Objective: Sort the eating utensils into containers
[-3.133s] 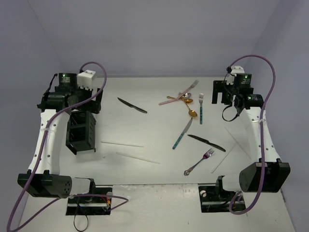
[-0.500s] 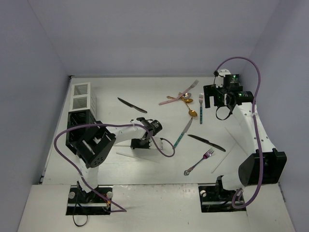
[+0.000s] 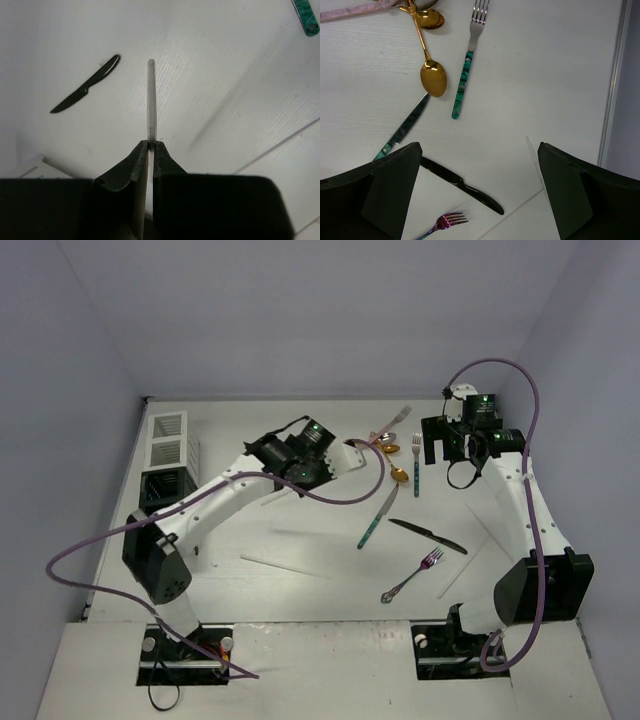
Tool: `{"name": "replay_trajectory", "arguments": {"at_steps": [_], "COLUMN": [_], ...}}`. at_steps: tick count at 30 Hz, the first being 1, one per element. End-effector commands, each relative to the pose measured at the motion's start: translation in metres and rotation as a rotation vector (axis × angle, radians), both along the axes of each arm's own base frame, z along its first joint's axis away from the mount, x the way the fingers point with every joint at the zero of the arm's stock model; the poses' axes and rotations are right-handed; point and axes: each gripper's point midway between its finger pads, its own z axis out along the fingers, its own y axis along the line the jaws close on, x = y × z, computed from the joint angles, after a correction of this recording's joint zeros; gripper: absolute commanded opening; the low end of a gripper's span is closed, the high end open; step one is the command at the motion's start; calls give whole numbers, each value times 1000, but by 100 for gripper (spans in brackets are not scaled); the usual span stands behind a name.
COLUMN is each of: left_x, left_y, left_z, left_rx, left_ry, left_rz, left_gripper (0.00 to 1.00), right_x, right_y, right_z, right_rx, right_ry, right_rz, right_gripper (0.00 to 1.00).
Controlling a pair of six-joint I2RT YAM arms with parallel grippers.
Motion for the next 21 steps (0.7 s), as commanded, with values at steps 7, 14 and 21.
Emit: {"name": "replay_trajectory", "arguments": {"at_steps": [7,14,21], "left_x": [3,-35,-54], "left_y": [93,149,212], "left_z": [129,169,168], "left_rx": [-384,-673,-673], "left_ry": [-150,-230,-372], "left_rz": [370,515,755], "left_gripper": [0,0,0], "right_x": [15,19,23], "right_y": [8,13,19], "right_z": [-3,-10,-14], "right_rx": [11,11,16], "right_ry": [4,25,39], "right_rz": [16,29,50], "right_gripper": [100,100,100]}}
